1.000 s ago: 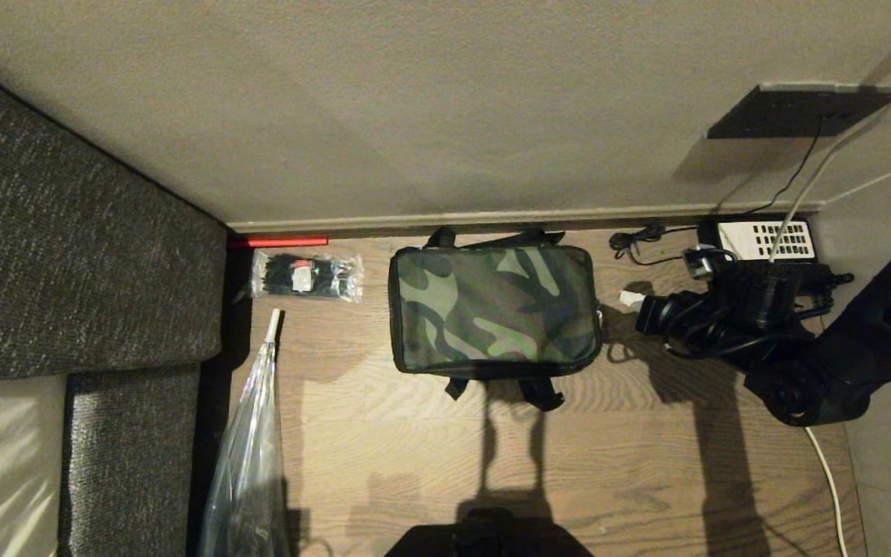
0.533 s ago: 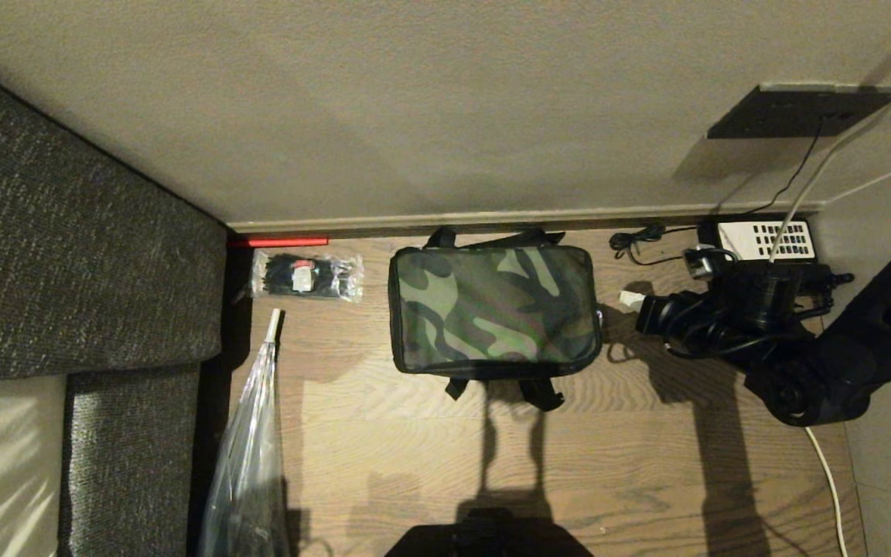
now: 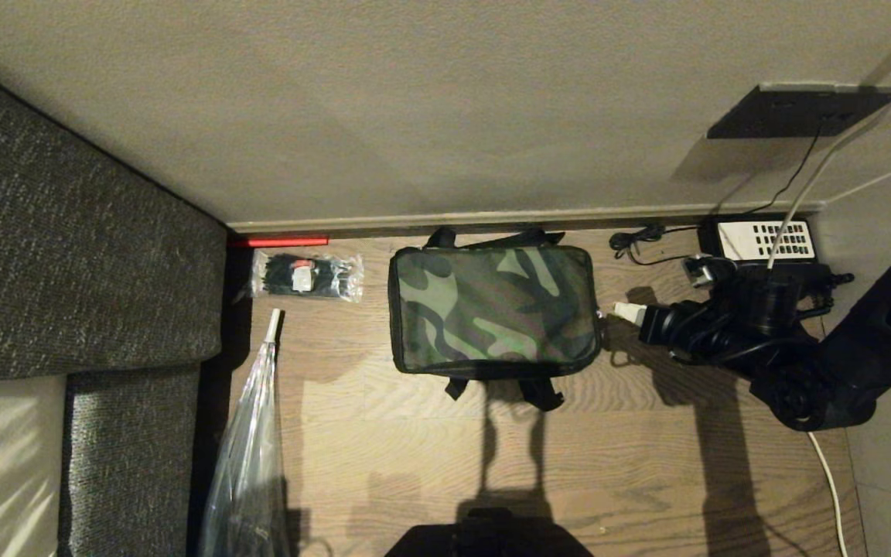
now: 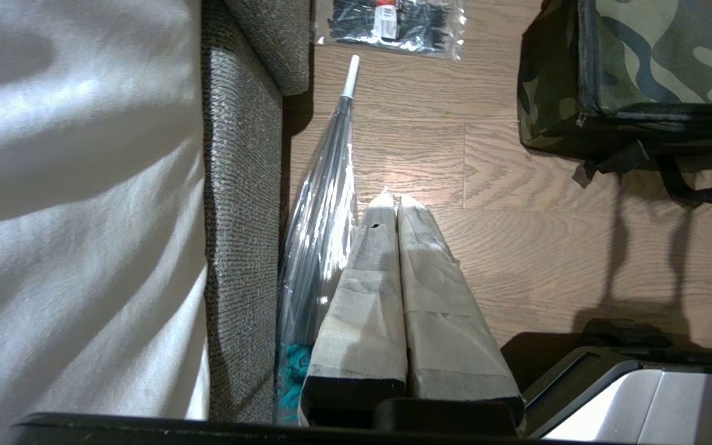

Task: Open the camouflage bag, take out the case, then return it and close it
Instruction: Open the top of the storage box

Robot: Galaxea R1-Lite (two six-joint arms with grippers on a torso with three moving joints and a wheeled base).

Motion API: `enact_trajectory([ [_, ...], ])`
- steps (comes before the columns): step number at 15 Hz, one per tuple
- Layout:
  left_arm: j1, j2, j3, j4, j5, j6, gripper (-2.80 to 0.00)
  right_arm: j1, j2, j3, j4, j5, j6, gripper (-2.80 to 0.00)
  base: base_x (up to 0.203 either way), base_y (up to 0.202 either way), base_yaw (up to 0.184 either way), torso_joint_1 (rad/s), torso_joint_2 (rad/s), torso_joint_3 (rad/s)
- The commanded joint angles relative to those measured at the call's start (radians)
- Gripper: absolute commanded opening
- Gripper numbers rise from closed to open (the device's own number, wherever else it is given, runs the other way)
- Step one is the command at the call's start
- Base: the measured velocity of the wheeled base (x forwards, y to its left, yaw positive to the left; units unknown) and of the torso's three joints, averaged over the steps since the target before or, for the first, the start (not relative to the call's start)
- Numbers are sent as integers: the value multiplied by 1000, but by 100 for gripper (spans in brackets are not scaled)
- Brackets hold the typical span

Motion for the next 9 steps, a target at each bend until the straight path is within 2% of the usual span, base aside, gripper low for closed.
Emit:
enact_trajectory([
  [1,0,-2,3,0,1,0,-280,1,2,-2,-4,3,5,0,0,0,0,0,0,0],
  [9,0,-2,3,0,1,0,-280,1,2,-2,-4,3,5,0,0,0,0,0,0,0],
])
